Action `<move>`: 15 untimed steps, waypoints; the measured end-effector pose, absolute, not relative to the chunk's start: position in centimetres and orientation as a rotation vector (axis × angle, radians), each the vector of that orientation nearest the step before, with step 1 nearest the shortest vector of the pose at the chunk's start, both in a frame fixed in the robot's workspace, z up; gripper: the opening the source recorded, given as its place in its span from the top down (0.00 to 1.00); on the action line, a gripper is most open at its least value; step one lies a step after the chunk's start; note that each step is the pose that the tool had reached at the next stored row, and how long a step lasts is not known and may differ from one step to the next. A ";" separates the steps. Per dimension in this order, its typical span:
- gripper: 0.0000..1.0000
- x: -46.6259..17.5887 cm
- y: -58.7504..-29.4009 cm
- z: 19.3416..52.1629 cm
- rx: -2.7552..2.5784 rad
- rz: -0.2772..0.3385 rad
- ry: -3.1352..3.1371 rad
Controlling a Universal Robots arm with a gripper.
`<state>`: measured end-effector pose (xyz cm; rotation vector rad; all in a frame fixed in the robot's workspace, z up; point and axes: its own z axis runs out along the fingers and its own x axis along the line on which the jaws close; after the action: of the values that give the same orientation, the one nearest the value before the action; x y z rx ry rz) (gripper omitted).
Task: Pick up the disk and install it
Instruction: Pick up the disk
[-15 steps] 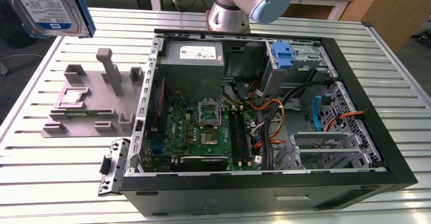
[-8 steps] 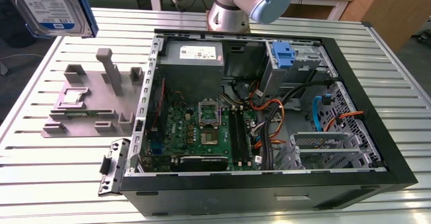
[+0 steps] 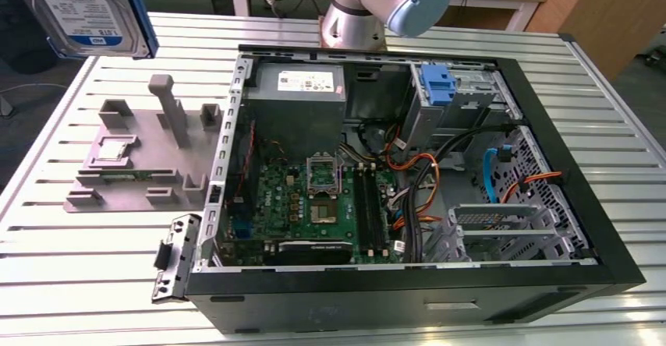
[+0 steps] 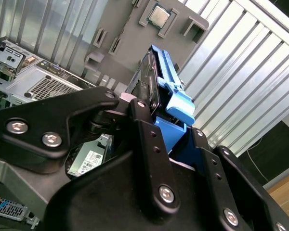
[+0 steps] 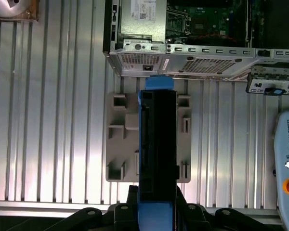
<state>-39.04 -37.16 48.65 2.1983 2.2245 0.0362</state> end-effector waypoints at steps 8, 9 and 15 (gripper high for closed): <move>0.63 -38.1 -37.2 48.6 2.198 0.036 2.225; 0.63 -38.0 -37.2 48.7 2.198 0.036 2.225; 0.63 -37.2 -37.2 48.7 2.198 0.036 2.225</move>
<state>-37.17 -37.17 48.65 2.1984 2.2245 0.0360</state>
